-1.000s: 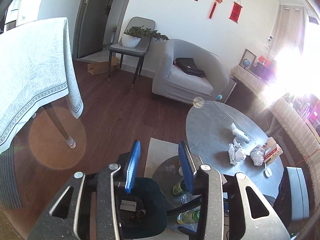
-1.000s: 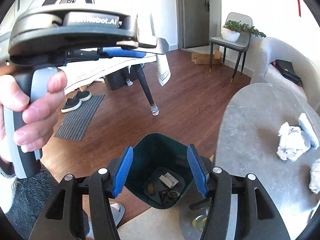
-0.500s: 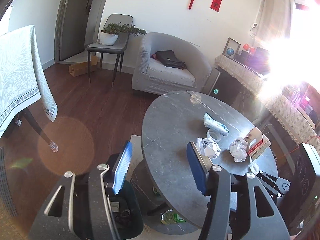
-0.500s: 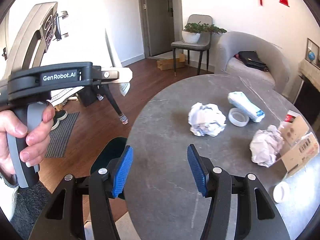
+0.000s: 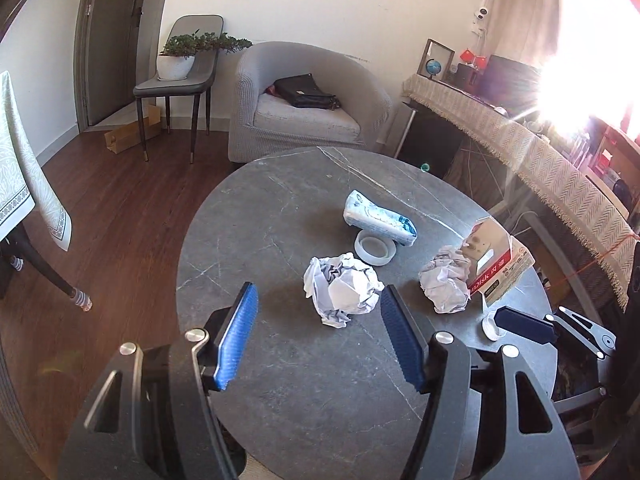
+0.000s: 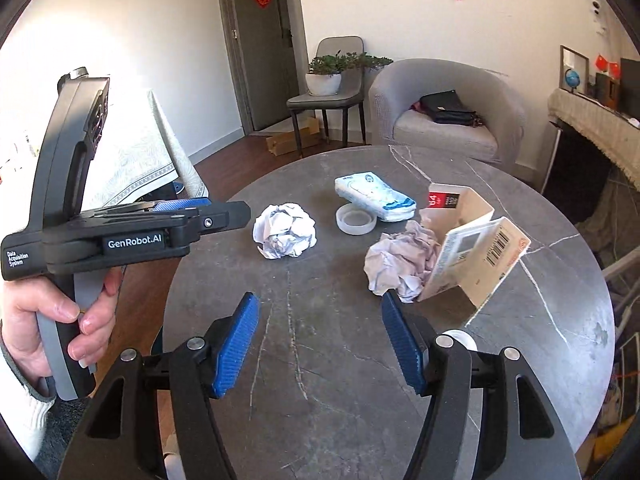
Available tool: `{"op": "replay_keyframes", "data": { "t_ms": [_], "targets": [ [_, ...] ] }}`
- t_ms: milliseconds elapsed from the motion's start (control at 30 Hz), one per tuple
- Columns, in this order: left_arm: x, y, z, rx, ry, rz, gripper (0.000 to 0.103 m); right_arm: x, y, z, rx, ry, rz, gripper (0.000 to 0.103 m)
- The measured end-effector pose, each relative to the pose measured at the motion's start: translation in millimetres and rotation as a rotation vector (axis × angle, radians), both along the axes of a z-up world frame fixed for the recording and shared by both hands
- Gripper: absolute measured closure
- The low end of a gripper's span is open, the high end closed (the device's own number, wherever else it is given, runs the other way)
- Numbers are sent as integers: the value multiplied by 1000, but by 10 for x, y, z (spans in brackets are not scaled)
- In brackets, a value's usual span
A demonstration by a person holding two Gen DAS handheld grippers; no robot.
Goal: Collect trash
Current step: 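Move both tools back over the table, then grasp the crumpled white paper with the left tool while the right tool grasps the white bottle cap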
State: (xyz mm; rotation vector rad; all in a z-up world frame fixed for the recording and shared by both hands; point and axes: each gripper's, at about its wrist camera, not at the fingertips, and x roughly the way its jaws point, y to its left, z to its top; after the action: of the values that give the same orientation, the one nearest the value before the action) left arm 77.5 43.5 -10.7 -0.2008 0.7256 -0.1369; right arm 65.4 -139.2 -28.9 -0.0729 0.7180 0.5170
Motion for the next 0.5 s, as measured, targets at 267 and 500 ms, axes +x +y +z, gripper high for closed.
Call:
{"op": "replay_keyframes", "data": {
  "t_ms": [267, 500],
  "targets": [
    [230, -218, -175, 14, 40, -1, 36, 32, -379, -55, 4, 21, -75, 35],
    [403, -237, -295, -1, 63, 25, 36, 67, -644, -120, 22, 52, -135, 34]
  ]
}}
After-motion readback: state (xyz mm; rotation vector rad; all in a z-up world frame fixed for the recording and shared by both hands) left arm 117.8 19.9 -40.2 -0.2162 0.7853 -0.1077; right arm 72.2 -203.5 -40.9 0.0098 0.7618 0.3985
